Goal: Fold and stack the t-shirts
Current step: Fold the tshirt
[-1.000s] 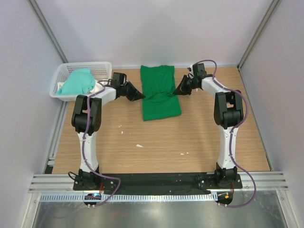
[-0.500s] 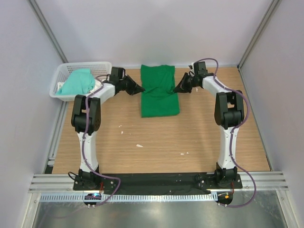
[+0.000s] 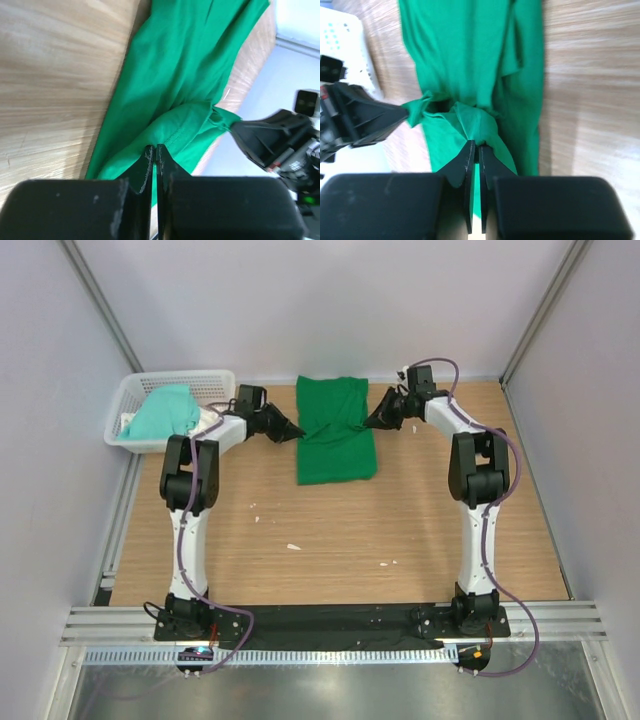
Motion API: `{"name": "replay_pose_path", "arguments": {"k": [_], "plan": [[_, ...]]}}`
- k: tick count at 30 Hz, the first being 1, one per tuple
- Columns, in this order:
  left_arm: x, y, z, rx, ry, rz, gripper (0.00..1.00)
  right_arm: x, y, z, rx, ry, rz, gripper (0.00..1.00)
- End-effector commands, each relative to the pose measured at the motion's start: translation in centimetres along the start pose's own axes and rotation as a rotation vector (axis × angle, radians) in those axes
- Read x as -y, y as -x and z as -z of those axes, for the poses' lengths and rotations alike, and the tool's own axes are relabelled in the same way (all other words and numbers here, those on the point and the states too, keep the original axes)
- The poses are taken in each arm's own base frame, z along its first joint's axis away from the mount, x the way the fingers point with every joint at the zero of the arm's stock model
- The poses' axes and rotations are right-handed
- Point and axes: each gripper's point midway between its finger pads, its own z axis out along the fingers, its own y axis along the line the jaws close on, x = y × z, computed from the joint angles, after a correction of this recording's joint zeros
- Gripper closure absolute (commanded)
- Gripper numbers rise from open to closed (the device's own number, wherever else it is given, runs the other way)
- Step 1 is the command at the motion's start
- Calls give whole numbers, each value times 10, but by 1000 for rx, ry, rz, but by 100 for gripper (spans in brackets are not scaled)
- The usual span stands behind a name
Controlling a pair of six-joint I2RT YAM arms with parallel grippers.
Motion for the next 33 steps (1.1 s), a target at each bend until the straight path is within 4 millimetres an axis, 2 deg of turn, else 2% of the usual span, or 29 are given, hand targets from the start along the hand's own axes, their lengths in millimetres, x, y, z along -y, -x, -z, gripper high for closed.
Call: {"name": "replay_pose_path", "arguments": {"k": [1, 2, 4, 5, 6, 7, 8, 9, 11, 12, 13, 14, 15, 16, 17, 18, 19, 20, 21, 22, 23, 24, 25, 27, 29, 31, 33], "plan": [[12, 16, 4, 26, -16, -15, 99, -5, 22, -3, 46, 27, 15, 89], [14, 20, 5, 37, -7, -20, 94, 0, 21, -8, 36, 20, 9, 84], [14, 21, 8, 35, 20, -48, 80, 1, 32, -2, 49, 1, 20, 77], [22, 27, 13, 61, 23, -77, 76, 1, 34, 1, 52, -10, 33, 72], [23, 28, 17, 72, 34, -100, 72, 1, 41, 8, 79, -39, 60, 68], [29, 28, 29, 85, 42, -137, 63, 2, 43, 16, 80, -67, 89, 65], [30, 32, 35, 108, 60, -158, 61, 8, 47, 24, 91, -97, 94, 58], [33, 31, 41, 112, 63, -179, 59, 1, 52, 37, 114, -106, 109, 55], [45, 26, 58, 121, 54, -217, 59, 11, 49, 52, 118, -157, 117, 49], [42, 19, 61, 108, 58, -219, 59, 20, 36, 52, 91, -177, 108, 48], [44, 11, 64, 100, 57, -233, 58, 8, 33, 67, 106, -161, 131, 47], [56, 5, 77, 111, 35, -275, 58, 8, 26, 71, 102, -153, 137, 47], [49, -5, 77, 89, 46, -281, 57, 20, 5, 67, 67, -153, 125, 46], [53, -18, 78, 68, 34, -300, 57, 3, 0, 84, 87, -105, 152, 45], [63, -27, 84, 57, -1, -318, 58, 4, -9, 86, 83, -88, 165, 45], [58, -42, 81, 12, -21, -324, 59, 16, -30, 84, 65, -82, 168, 45], [60, -57, 78, -21, -35, -343, 60, 16, -38, 86, 62, -68, 183, 46], [60, -68, 78, -46, -50, -376, 62, 7, -47, 95, 63, -28, 207, 48], [60, -78, 76, -75, -67, -392, 63, 18, -62, 92, 38, -29, 204, 50], [54, -97, 72, -136, -94, -405, 64, 18, -71, 92, 25, -17, 212, 57], [51, -105, 70, -158, -103, -406, 66, 15, -75, 97, 32, -8, 230, 60], [46, -112, 67, -184, -104, -393, 67, 23, -88, 93, 19, -14, 232, 64], [36, -120, 62, -207, -98, -385, 69, 23, -93, 93, 18, -8, 238, 66], [20, -124, 56, -220, -70, -375, 70, 25, -102, 89, 24, 5, 250, 66], [6, -122, 51, -214, -38, -364, 70, 20, -109, 82, 12, 22, 262, 59], [-3, -117, 47, -210, -21, -360, 70, 20, -113, 72, 1, 10, 277, 54], [-9, -114, 44, -212, -9, -353, 70, 18, -114, 63, -11, 11, 280, 54]]}}
